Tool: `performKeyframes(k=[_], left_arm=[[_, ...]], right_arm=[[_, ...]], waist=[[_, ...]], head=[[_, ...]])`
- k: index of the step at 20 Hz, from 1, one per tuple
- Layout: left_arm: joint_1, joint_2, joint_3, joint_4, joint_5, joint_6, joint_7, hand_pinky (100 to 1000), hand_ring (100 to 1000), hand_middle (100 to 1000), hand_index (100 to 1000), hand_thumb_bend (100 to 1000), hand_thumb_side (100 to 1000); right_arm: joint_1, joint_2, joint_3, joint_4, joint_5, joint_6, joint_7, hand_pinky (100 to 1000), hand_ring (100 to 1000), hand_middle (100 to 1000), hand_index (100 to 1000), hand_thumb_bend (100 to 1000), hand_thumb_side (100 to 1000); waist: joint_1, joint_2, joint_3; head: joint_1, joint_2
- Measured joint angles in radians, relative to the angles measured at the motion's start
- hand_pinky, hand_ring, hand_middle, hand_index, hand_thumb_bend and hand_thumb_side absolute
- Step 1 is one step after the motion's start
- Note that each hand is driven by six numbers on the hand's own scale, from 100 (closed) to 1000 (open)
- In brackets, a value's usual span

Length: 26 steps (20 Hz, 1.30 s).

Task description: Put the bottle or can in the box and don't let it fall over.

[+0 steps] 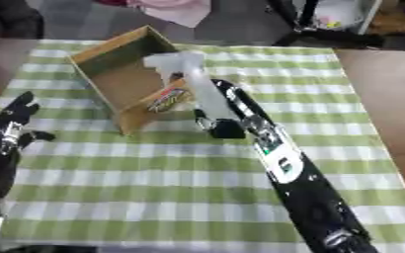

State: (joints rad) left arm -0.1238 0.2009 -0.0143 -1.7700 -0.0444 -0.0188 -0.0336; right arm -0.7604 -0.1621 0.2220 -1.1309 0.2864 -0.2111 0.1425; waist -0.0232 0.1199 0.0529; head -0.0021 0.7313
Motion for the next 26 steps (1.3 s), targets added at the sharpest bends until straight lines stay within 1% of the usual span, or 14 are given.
performKeyframes(k=[4,6,9,11,14,16,17,18,19,21,22,23,24,26], left_arm=[[-0.009,-0.001,-0.001,0.000,0.002,0.000,-0.005,616,1000,1000,945,240,801],[-0.022,-0.003,-0.003,0.000,0.006,-0.001,-0.012,616,1000,1000,945,240,800],[-0.042,-0.009,-0.016,0.000,0.011,-0.001,-0.026,616,1000,1000,945,240,797],[-0.063,-0.010,-0.029,0.000,0.017,-0.001,-0.038,616,1000,1000,945,239,796],[-0.099,-0.014,-0.054,0.000,0.028,-0.002,-0.064,617,1000,1000,945,238,793],[-0.124,-0.017,-0.071,0.000,0.037,-0.003,-0.082,617,1000,1000,945,240,791],[-0.134,-0.017,-0.079,-0.001,0.041,-0.003,-0.091,616,1000,1000,945,241,790],[-0.140,-0.017,-0.086,-0.001,0.045,-0.003,-0.099,616,1000,1000,945,241,790],[-0.144,-0.017,-0.091,-0.001,0.048,-0.003,-0.105,616,1000,1000,945,241,791],[-0.148,-0.017,-0.099,-0.001,0.050,-0.002,-0.114,615,1000,1000,945,243,791],[-0.149,-0.017,-0.101,-0.001,0.051,-0.002,-0.118,615,1000,1000,945,243,791],[-0.149,-0.017,-0.103,-0.001,0.052,-0.002,-0.121,615,1000,1000,945,244,791],[-0.149,-0.017,-0.105,-0.001,0.052,-0.001,-0.123,615,1000,1000,945,244,791],[-0.149,-0.017,-0.106,0.000,0.053,-0.001,-0.125,615,1000,1000,945,245,790]], right_arm=[[-0.069,-0.041,-0.012,-0.033,-0.052,0.029,-0.003,832,782,908,403,100,100],[-0.108,-0.059,-0.025,-0.030,-0.067,0.043,-0.011,834,783,907,403,100,100],[-0.169,-0.073,-0.046,-0.006,-0.072,0.052,-0.025,837,784,908,405,100,100],[-0.206,-0.076,-0.062,0.019,-0.072,0.051,-0.036,840,787,911,411,100,100],[-0.247,-0.080,-0.083,0.066,-0.062,0.046,-0.046,846,794,923,434,100,100],[-0.265,-0.077,-0.097,0.113,-0.048,0.041,-0.047,857,816,957,528,100,100],[-0.272,-0.072,-0.104,0.142,-0.037,0.036,-0.044,870,841,990,798,100,100],[-0.276,-0.067,-0.109,0.169,-0.025,0.029,-0.037,876,850,1000,922,100,236],[-0.278,-0.061,-0.112,0.195,-0.009,0.019,-0.028,894,868,1000,1000,100,444],[-0.278,-0.058,-0.114,0.230,0.043,-0.004,-0.014,907,878,1000,1000,100,538],[-0.278,-0.057,-0.114,0.242,0.080,-0.016,-0.010,910,881,1000,1000,119,557],[-0.278,-0.056,-0.116,0.252,0.117,-0.026,-0.010,917,888,1000,1000,158,595],[-0.278,-0.056,-0.117,0.259,0.156,-0.034,-0.012,918,889,1000,1000,174,615],[-0.278,-0.055,-0.122,0.268,0.224,-0.046,-0.021,917,890,1000,1000,181,625]], waist=[[0.002,0.008,0.036],[0.003,0.020,0.068],[0.001,0.030,0.123],[-0.004,0.040,0.167],[-0.017,0.053,0.246],[-0.025,0.059,0.290],[-0.028,0.062,0.305],[-0.029,0.065,0.315],[-0.029,0.066,0.320],[-0.029,0.068,0.322],[-0.031,0.068,0.322],[-0.033,0.068,0.322],[-0.035,0.068,0.321],[-0.034,0.068,0.316]], head=[[-0.026,-0.015],[-0.050,-0.027],[-0.092,-0.049],[-0.125,-0.064],[-0.183,-0.087],[-0.221,-0.103],[-0.239,-0.110],[-0.252,-0.116],[-0.262,-0.119],[-0.274,-0.124],[-0.278,-0.127],[-0.279,-0.127],[-0.281,-0.127],[-0.281,-0.127]])
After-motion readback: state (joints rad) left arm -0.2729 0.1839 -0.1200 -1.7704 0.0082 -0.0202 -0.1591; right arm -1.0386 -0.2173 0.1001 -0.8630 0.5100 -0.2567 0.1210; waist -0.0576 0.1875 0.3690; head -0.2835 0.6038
